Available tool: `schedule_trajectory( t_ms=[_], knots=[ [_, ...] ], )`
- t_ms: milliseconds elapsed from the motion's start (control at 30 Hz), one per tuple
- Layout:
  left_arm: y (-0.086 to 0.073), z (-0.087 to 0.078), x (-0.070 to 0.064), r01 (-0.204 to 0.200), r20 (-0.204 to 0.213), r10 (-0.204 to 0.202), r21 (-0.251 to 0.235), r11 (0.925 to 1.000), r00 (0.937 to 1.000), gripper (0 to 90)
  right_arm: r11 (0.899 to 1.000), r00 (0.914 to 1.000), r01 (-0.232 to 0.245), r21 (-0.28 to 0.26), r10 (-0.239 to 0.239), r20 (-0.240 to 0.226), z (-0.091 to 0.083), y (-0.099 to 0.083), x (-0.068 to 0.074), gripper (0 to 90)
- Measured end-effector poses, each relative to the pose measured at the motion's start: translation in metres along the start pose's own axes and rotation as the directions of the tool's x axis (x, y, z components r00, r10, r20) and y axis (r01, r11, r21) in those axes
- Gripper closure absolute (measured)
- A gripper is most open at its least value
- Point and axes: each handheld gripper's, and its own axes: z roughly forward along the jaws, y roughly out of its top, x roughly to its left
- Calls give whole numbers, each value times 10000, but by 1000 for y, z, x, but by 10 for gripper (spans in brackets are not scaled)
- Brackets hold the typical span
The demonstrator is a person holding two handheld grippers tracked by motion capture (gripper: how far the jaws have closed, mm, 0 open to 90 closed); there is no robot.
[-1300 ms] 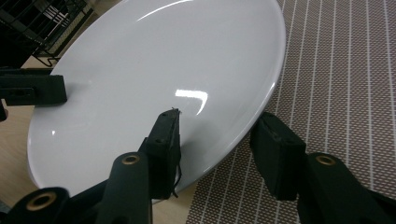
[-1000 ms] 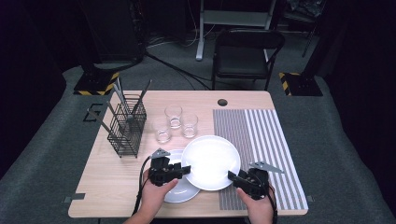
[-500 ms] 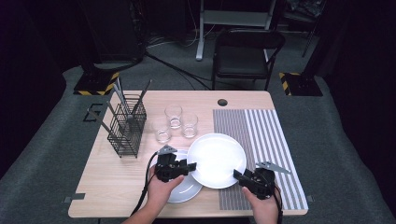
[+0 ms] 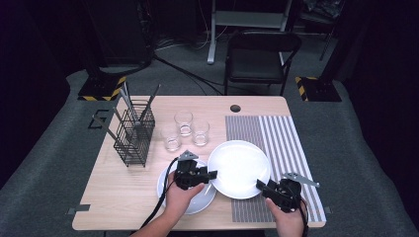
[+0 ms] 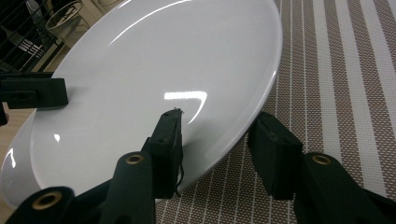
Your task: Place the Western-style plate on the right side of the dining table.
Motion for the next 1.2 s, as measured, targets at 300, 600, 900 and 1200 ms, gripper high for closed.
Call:
schedule_trajectory(
  t_ms=[300,600,900,1200],
  knots=[
    [7,14,-7,-119,191,118,71,9999,9997,574,9996,9995,-269,-62,270,176,-7,1,-11,549],
    [11,27,-12,-81,397,81,-5,10000,9992,578,9991,9985,-413,-103,416,359,-13,3,-21,549],
    [20,38,-19,-317,627,313,44,9995,9975,586,9966,9955,-755,-321,771,552,-20,2,-32,548],
    [25,48,-20,-325,633,320,65,9995,9975,593,9959,9940,-778,-454,810,731,-20,3,-39,549]
  ],
)
